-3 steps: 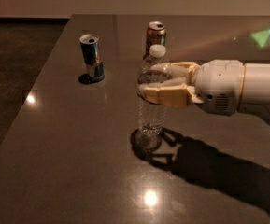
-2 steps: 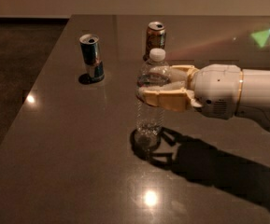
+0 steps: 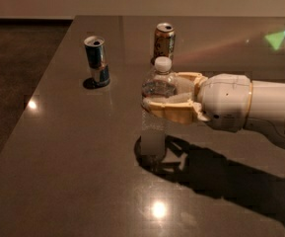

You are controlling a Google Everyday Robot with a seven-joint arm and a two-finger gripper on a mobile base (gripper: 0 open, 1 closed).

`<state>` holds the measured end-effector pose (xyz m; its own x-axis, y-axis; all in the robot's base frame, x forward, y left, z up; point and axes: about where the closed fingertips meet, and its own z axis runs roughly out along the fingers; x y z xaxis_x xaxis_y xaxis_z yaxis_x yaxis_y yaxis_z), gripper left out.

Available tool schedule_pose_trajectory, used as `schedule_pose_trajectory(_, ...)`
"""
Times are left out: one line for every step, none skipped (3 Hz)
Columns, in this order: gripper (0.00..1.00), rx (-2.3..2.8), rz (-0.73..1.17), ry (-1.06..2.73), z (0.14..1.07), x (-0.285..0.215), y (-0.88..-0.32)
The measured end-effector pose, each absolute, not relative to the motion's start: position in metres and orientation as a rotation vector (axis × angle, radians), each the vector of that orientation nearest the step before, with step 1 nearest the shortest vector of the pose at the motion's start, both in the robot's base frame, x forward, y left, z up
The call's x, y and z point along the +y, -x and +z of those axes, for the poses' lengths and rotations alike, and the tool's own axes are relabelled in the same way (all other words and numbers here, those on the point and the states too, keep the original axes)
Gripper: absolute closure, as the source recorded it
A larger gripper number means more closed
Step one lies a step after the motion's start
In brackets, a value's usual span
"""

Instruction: Place water bottle upright

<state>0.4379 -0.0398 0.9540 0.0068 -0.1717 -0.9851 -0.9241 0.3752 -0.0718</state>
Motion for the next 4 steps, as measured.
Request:
schedule_pose_trajectory(0.59,1.446,0.780,1.087,0.9500,-0.0359,-0.4361)
schedule_pose_trajectory(0.35,1.458,0.767,1.116,0.9442,-0.0338,-0.4362)
schedule_pose_trajectory(0.12,1.468,0.764,1.133,0.9400,-0.0328,-0.4361)
schedule_pose_trajectory(0.00,1.465,0.761,1.137,0.9419,-0.0313,-0.4349)
